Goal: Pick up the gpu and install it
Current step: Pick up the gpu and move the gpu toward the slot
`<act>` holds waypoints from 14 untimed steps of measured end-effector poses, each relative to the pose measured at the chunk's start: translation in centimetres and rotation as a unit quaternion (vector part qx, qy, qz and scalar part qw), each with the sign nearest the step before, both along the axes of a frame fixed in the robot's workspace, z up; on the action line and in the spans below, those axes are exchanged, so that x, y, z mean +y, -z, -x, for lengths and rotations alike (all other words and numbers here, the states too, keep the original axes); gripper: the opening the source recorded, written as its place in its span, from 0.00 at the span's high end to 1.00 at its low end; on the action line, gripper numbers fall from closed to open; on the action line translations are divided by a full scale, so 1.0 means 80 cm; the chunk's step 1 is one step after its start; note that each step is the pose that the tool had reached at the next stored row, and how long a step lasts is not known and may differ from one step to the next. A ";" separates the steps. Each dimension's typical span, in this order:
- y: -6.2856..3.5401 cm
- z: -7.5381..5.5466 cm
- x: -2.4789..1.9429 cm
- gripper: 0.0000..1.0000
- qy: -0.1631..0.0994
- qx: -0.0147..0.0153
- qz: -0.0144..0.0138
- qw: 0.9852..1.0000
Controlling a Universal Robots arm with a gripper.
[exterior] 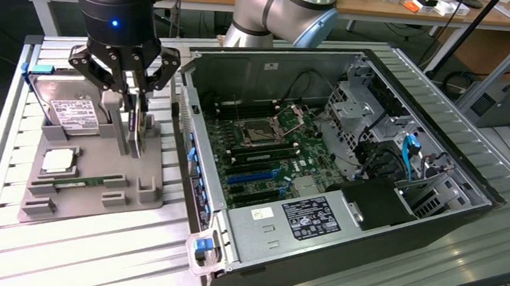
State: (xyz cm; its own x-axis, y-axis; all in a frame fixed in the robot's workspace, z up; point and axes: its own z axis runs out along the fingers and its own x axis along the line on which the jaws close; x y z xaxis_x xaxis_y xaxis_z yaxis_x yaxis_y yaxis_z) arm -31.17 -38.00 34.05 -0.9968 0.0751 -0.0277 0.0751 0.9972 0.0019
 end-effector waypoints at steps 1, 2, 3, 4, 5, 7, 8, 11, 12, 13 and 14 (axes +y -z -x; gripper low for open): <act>-0.001 0.000 0.0000 0.73 0.000 0.000 0.000 1.000; -0.001 0.000 0.0000 0.73 0.000 0.000 0.000 1.000; -0.001 0.000 0.0000 0.73 0.000 0.000 0.000 1.000; -0.002 0.000 0.0000 0.73 0.000 0.000 0.000 1.000; -0.002 0.000 0.0000 0.73 0.000 0.000 0.000 1.000; -0.003 0.000 0.0000 0.73 0.000 0.000 0.000 1.000; -0.003 0.000 0.0000 0.73 0.000 0.000 0.000 1.000; -0.004 0.000 0.0000 0.73 0.000 0.000 0.000 1.000; -0.005 0.000 0.0000 0.73 0.000 0.000 0.000 1.000; -0.005 0.000 0.0000 0.73 0.000 0.000 0.000 1.000; -0.005 0.000 0.0000 0.73 0.000 0.000 0.000 1.000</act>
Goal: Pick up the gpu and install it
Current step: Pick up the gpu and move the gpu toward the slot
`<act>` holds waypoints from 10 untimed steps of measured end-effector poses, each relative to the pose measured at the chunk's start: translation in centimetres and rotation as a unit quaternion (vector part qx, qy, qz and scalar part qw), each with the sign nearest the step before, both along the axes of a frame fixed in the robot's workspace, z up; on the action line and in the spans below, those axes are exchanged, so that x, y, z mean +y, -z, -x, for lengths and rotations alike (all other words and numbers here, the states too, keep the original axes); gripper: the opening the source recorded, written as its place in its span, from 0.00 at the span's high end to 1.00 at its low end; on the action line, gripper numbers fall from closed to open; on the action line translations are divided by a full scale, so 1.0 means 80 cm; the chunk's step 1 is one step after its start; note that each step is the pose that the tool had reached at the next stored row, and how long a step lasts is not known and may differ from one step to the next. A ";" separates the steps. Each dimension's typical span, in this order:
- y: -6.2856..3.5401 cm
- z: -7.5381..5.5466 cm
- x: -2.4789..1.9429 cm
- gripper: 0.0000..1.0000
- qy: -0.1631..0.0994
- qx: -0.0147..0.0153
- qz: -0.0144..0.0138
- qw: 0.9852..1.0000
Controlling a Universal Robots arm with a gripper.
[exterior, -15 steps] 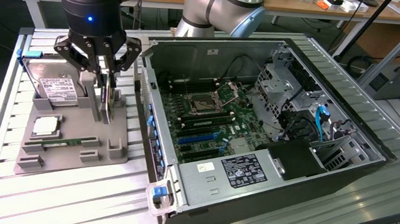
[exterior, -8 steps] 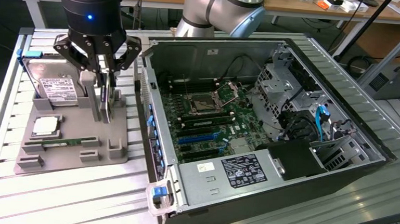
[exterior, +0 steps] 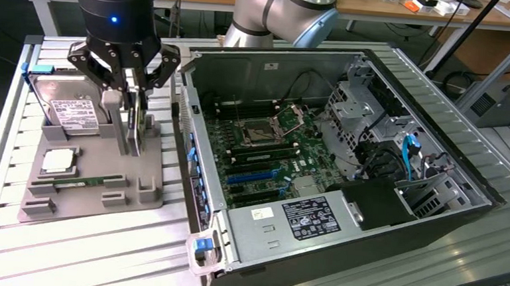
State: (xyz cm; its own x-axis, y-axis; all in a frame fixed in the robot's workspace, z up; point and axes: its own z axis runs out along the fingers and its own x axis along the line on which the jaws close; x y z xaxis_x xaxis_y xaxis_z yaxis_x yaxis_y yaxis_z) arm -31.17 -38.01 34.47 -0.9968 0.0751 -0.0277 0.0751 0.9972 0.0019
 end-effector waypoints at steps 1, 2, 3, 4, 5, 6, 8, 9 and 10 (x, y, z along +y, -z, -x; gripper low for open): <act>-0.001 0.000 0.0000 0.73 0.000 0.000 0.000 1.000; -0.001 0.000 0.0000 0.73 0.000 0.000 0.000 1.000; -0.001 0.000 0.0000 0.73 0.000 0.000 0.000 1.000; -0.002 0.000 0.0000 0.73 0.000 0.000 0.000 1.000; -0.002 0.000 0.0000 0.73 0.000 0.000 0.000 1.000; -0.002 0.000 0.0000 0.73 0.000 0.000 0.000 1.000; -0.003 0.000 0.0000 0.73 0.000 0.000 0.000 1.000; -0.003 0.000 0.0000 0.73 0.000 0.000 0.000 1.000; -0.003 0.000 0.0000 0.73 0.000 0.000 0.000 1.000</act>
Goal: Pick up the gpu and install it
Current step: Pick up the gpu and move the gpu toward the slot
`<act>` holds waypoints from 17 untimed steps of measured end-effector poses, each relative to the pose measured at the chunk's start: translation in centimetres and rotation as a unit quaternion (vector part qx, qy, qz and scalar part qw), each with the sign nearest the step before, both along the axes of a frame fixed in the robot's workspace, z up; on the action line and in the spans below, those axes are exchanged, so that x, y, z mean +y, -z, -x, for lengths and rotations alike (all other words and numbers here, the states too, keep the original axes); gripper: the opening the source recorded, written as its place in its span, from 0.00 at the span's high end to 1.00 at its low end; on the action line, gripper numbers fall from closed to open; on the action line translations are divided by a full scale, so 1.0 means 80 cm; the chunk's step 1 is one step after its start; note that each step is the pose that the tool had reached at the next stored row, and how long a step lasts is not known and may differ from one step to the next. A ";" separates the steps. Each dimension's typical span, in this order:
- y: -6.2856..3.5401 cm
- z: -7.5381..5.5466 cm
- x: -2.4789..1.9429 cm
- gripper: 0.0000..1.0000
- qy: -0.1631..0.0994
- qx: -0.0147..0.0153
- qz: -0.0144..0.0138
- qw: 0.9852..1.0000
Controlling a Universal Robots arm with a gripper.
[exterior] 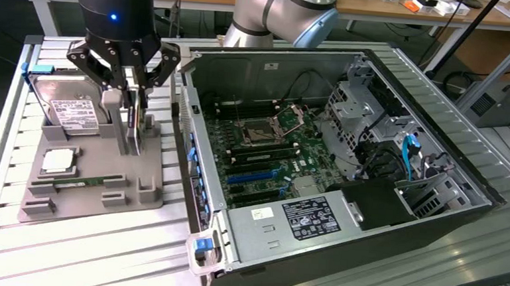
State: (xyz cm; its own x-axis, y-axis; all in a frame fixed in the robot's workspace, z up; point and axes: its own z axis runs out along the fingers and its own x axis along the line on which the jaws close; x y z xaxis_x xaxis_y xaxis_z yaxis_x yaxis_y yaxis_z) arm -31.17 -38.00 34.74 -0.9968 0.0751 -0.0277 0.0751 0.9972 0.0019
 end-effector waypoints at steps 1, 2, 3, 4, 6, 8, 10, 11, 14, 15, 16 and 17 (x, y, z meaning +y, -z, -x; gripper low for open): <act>0.000 0.000 0.0000 0.73 0.000 0.000 0.000 1.000; -0.001 0.000 0.0000 0.73 0.000 0.000 0.000 1.000; -0.001 0.000 0.0000 0.73 0.000 0.000 0.000 1.000; -0.001 0.000 0.0000 0.73 0.000 0.000 0.000 1.000; -0.002 0.000 0.0000 0.73 0.000 0.000 0.000 1.000; -0.002 0.000 0.0000 0.73 0.000 0.000 0.000 1.000; -0.003 0.000 0.0000 0.73 0.000 0.000 0.000 1.000; -0.003 0.000 0.0000 0.73 0.000 0.000 0.000 1.000; -0.004 0.000 0.0000 0.73 0.000 0.000 0.000 1.000; -0.005 0.000 0.0000 0.73 0.000 0.000 0.000 1.000; -0.005 0.000 0.0000 0.73 0.000 0.000 0.000 1.000; -0.006 0.000 0.0000 0.73 0.000 0.000 0.000 1.000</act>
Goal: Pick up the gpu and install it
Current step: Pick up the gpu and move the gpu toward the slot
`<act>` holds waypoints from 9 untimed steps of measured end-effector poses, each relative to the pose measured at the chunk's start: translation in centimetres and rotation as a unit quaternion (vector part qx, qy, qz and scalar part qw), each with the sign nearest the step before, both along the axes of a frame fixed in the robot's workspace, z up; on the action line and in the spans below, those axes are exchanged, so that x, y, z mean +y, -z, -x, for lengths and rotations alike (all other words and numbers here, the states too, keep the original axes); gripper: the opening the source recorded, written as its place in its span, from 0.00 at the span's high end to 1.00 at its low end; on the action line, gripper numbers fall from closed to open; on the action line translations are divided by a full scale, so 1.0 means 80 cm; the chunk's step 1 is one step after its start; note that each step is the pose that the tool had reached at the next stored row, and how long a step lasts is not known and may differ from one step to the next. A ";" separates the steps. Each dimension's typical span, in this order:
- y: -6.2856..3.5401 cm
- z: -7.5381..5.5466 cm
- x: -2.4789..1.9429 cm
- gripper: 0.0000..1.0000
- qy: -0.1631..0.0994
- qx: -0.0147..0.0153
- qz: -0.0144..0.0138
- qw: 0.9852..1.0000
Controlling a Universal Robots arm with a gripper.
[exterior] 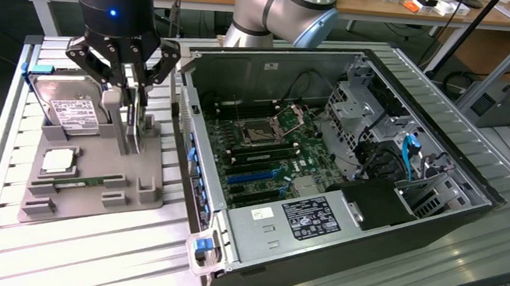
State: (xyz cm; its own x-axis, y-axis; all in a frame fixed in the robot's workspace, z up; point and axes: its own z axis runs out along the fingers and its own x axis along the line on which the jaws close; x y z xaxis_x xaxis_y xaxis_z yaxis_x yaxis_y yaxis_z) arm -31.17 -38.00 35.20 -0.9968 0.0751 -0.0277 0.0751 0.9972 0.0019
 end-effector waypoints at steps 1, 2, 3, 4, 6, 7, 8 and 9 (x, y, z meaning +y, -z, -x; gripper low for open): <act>0.000 0.000 0.0000 0.73 0.000 0.000 0.000 1.000; -0.001 0.000 0.0000 0.73 0.000 0.000 0.000 1.000; -0.001 0.000 0.0000 0.73 0.000 0.000 0.000 1.000; -0.001 0.000 0.0000 0.73 0.000 0.000 0.000 1.000; -0.002 0.000 0.0000 0.73 0.000 0.000 0.000 1.000; -0.002 0.000 0.0000 0.73 0.000 0.000 0.000 1.000; -0.003 0.000 0.0000 0.73 0.000 0.000 0.000 1.000; -0.003 0.000 0.0000 0.73 0.000 0.000 0.000 1.000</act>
